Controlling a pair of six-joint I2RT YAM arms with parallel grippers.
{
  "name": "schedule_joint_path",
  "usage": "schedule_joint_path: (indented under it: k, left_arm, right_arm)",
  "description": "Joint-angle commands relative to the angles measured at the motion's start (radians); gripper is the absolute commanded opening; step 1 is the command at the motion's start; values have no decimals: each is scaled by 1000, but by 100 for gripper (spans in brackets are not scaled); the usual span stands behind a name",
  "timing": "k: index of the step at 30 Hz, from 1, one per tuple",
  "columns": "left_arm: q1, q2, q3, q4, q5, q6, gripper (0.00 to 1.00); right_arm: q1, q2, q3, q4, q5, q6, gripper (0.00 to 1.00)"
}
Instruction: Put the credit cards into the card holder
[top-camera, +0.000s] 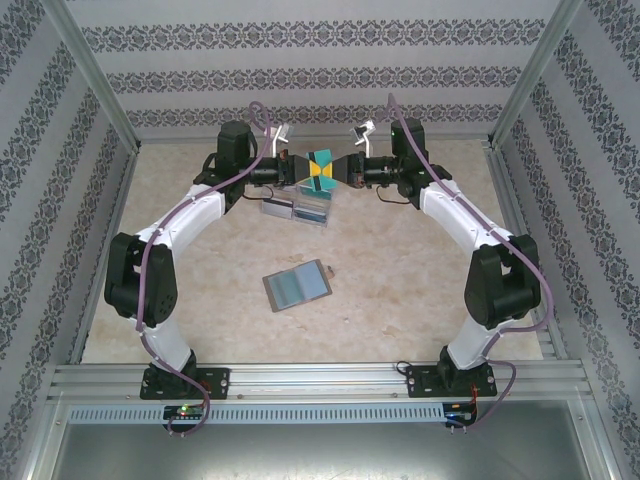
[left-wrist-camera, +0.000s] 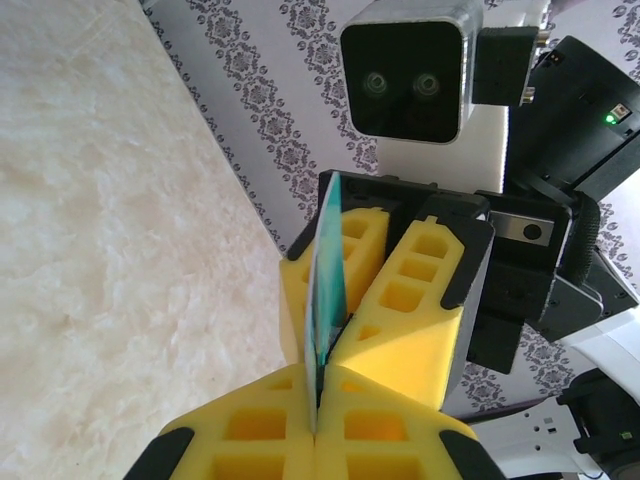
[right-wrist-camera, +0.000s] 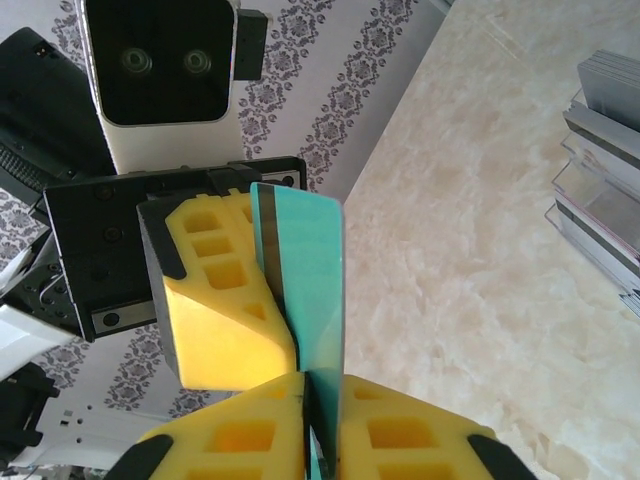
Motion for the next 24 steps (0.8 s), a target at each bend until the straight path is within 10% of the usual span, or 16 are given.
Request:
schedule_joint_path:
  k: [1,3,8,14,24]
  left_arm:
    - [-4,-23,21,-39,19,45,0]
    - [-4,-22,19,-40,18,45,0]
    - [18,-39,-9,-164,-68,91,46]
    - [62,-165,-249,-319,-279,164,46]
    - [58,-402,-676,-393,-495,181,41]
  right_arm:
    - [-2,-9,26,-3,0,-28,6]
    - [-2,-12,21,-5,6,-30,2]
    - [-2,-21,6,-127,11,-107,1]
    - [77,-48,-135,-359,139,-301,2]
    - [337,27,-416,-83,286,-162,1]
